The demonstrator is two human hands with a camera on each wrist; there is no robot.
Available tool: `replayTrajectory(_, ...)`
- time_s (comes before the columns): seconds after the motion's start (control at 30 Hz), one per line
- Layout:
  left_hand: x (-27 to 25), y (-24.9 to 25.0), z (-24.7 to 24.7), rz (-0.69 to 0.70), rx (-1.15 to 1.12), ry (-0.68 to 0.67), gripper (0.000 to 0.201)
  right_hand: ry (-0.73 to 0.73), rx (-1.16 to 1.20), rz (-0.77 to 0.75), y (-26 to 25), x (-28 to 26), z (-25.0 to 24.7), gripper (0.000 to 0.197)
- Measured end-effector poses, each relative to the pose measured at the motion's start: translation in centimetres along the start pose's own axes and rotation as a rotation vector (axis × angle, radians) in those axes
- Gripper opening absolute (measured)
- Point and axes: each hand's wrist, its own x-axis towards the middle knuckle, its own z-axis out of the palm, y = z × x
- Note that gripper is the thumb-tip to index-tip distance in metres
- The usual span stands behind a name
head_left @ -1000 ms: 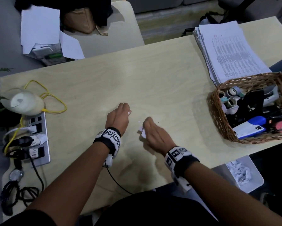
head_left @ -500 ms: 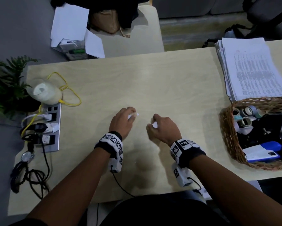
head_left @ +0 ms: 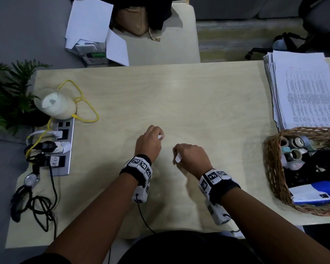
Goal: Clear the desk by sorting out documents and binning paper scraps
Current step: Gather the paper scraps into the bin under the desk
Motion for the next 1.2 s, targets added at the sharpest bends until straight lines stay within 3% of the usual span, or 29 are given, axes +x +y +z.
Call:
replayTrajectory(0.13, -0.1, -1.8, -1.1, -0.217, -0.358, -0.014, 0.017, -0.083, -0.094, -0.057, -0.5, 0.4, 0.3, 0.023)
replayTrajectory(0.27, -2.1, -5.2, -2.3, -0.366, -0.528, 0.055, 0.028, -0.082, 0.29, 0.028, -0.8, 0.1, -0.3, 0.017)
replayTrajectory(0.4, -5.1, -6.9, -3.2, -0.271, -0.444, -0.02, 0.046, -0.016, 0.449, 0.064, -1.2, -0.7, -0.3, 0.022)
replayTrajectory(0.5, -6.2, -7.0, -3.5, -0.165, -0.352, -0.008, 0.032, -0.081, 0.415, -0.037, -1.6, -1.5, -0.2, 0.025)
replayTrajectory(0.57, -6.2, -7.0, -3.5, -0.147, -0.285, -0.023, 0.01, -0.146, 0.357, -0.102, -2.1, -2.2, 0.2, 0.026)
replayTrajectory(0.77, -5.8, -6.0, -3.7, -0.012, -0.019, -0.072, 0.013, -0.239, 0.208, -0.29, -3.5, -4.7, 3.4, 0.04)
replayTrajectory(0.83, -5.7, -6.0, -3.7, 0.04, 0.036, -0.051, 0.016, -0.213, 0.212, -0.313, -3.7, -5.1, 4.3, 0.04)
replayTrajectory(1.0, -5.2, -6.2, -3.7, 0.059, -0.026, 0.003, 0.01, -0.05, 0.158, -0.363, -4.4, -5.9, 5.4, 0.018)
replayTrajectory(1.1, -5.0, -5.9, -3.7, 0.08, 0.014, 0.009, 0.005, -0.035, 0.082, -0.366, -4.5, -6.5, 6.0, 0.023)
replayTrajectory(1.2, -4.6, -5.4, -3.5, 0.141, 0.133, -0.017, 0.015, -0.026, -0.028, -0.352, -4.2, -7.0, 6.0, 0.026)
